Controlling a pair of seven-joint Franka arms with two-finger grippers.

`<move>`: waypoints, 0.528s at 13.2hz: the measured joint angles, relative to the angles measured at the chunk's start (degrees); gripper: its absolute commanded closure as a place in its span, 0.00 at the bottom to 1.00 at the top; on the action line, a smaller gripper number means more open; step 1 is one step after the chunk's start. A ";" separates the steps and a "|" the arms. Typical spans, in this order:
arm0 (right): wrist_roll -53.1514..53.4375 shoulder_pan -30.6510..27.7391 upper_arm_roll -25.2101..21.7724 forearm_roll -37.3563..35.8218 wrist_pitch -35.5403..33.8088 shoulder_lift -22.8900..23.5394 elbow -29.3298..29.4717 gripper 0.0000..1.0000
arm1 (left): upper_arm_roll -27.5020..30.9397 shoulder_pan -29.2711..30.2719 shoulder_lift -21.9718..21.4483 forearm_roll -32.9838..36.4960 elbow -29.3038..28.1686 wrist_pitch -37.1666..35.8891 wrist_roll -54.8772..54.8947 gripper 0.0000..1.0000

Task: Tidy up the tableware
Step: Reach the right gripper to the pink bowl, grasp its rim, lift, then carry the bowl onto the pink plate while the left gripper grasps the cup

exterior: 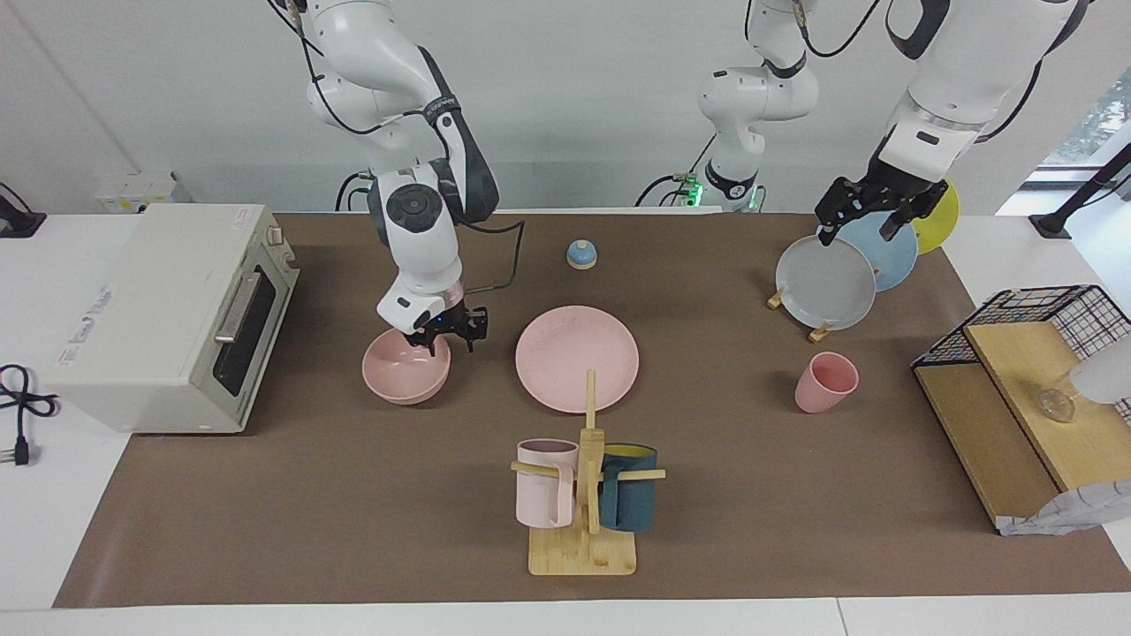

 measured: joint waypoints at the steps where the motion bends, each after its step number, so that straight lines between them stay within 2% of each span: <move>1: 0.00 0.00 0.00 0.00 0.01 0.00 -0.04 0.76 | 0.00 0.00 0.02 0.00 -0.26 0.43 0.00 0.00; 2: -0.07 0.00 0.00 0.00 0.02 -0.02 -0.16 1.00 | 0.00 0.01 0.02 0.00 -0.47 0.63 0.00 0.00; 7: -1.89 0.17 -0.02 -0.59 -0.39 -0.90 -0.17 1.00 | 0.00 0.01 0.02 0.00 -0.68 0.86 0.00 0.00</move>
